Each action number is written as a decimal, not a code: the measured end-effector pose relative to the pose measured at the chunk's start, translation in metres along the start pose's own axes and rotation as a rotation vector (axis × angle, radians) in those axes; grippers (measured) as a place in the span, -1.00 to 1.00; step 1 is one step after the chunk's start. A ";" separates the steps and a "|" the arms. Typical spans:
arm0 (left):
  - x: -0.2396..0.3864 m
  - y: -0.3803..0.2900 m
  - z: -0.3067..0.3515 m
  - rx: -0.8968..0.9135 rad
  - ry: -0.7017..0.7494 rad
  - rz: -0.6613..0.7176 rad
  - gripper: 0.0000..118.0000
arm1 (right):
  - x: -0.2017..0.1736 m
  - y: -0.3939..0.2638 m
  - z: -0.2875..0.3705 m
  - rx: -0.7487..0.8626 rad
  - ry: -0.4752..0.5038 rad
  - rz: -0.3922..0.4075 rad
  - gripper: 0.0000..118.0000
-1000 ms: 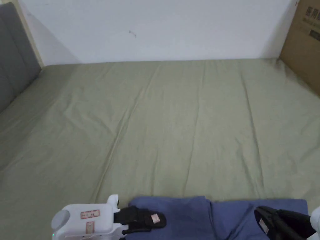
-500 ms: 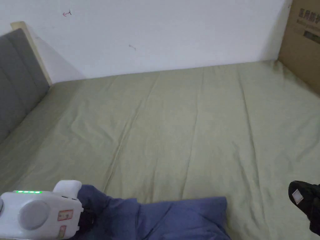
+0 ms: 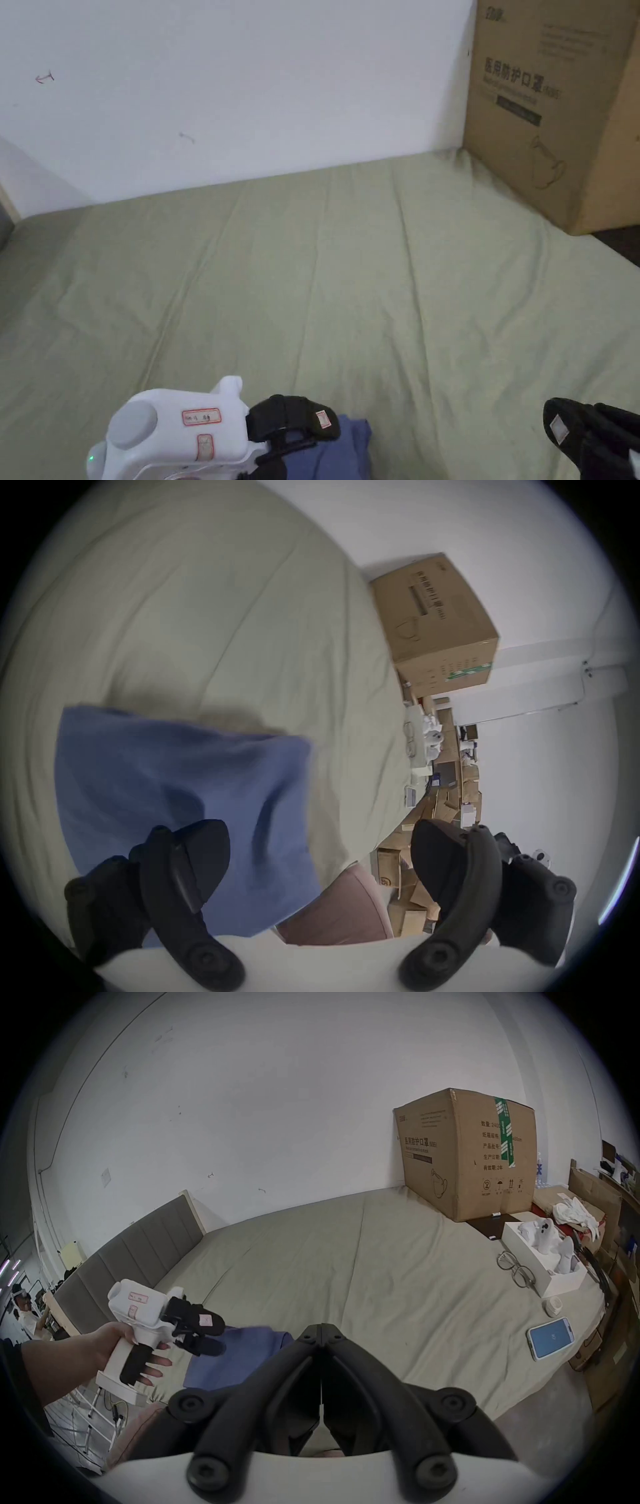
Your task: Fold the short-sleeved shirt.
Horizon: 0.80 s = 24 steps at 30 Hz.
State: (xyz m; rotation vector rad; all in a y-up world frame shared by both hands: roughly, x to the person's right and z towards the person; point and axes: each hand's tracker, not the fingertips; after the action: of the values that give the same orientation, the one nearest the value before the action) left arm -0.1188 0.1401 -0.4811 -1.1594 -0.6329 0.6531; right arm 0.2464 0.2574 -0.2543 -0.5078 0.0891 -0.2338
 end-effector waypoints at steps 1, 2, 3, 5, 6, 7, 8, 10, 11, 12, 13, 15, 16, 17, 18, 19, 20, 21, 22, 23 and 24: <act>0.001 0.002 0.010 0.013 0.008 -0.033 0.87 | 0.001 0.000 0.001 0.003 -0.002 0.001 -1.00; 0.003 0.002 0.021 0.033 -0.006 -0.042 0.88 | 0.002 -0.001 0.001 0.006 -0.004 0.003 -1.00; 0.006 -0.002 0.032 0.058 0.008 -0.067 0.90 | 0.003 -0.001 0.001 0.008 -0.005 0.004 -1.00; 0.005 -0.004 0.051 0.056 0.056 -0.118 0.77 | 0.004 -0.003 -0.003 0.007 -0.005 0.005 -1.00; 0.005 -0.008 0.055 0.058 0.081 -0.141 0.29 | 0.004 -0.003 -0.005 0.004 -0.002 0.001 -1.00; 0.009 -0.013 0.054 0.066 0.128 -0.183 -0.41 | 0.004 -0.003 -0.007 0.000 0.004 -0.006 -1.00; 0.011 -0.016 0.051 0.060 0.187 -0.239 -1.00 | 0.004 -0.005 -0.009 -0.004 0.012 -0.015 -1.00; 0.015 -0.025 0.035 0.024 0.292 -0.368 -1.00 | 0.004 -0.006 -0.011 -0.010 0.028 -0.026 -1.00; 0.019 -0.028 0.021 0.007 0.309 -0.396 -1.00 | 0.004 -0.007 -0.011 -0.011 0.029 -0.027 -1.00; 0.018 -0.028 0.010 -0.025 0.305 -0.408 -1.00 | 0.003 -0.008 -0.010 -0.011 0.028 -0.026 -1.00; 0.018 -0.030 -0.004 -0.050 0.301 -0.400 -1.00 | 0.003 -0.009 -0.010 -0.013 0.028 -0.022 -1.00; 0.017 -0.037 -0.036 -0.085 0.282 -0.394 -1.00 | 0.004 -0.010 -0.010 -0.022 0.020 -0.012 -1.00; 0.016 -0.039 -0.053 -0.114 0.289 -0.397 -1.00 | 0.005 -0.011 -0.010 -0.028 0.015 -0.008 -1.00; 0.015 -0.041 -0.070 -0.137 0.314 -0.410 -1.00 | 0.007 -0.013 -0.010 -0.034 0.010 -0.007 -1.00; 0.013 -0.043 -0.084 -0.155 0.329 -0.431 -1.00 | 0.009 -0.014 -0.010 -0.040 0.004 -0.007 -1.00; 0.011 -0.046 -0.099 -0.164 0.329 -0.425 -1.00 | 0.011 -0.015 -0.010 -0.048 -0.005 -0.010 -1.00; 0.008 -0.047 -0.105 -0.157 0.311 -0.408 -1.00 | 0.012 -0.017 -0.010 -0.058 -0.012 -0.016 -1.00; 0.006 -0.045 -0.103 -0.135 0.256 -0.357 -1.00 | 0.014 -0.018 -0.011 -0.067 -0.016 -0.023 -1.00; 0.003 -0.042 -0.097 -0.107 0.177 -0.265 -1.00 | 0.016 -0.018 -0.011 -0.076 -0.020 -0.031 -1.00; -0.002 -0.039 -0.095 -0.099 0.066 -0.167 -1.00 | 0.017 -0.019 -0.011 -0.082 -0.022 -0.040 -1.00; -0.010 -0.040 -0.089 -0.105 -0.054 -0.061 -1.00 | 0.017 -0.019 -0.011 -0.085 -0.020 -0.049 -1.00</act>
State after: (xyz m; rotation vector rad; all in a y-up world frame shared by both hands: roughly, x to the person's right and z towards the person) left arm -0.0535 0.0679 -0.4682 -1.2176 -0.7529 0.6067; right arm 0.2578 0.2318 -0.2555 -0.5975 0.0680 -0.2733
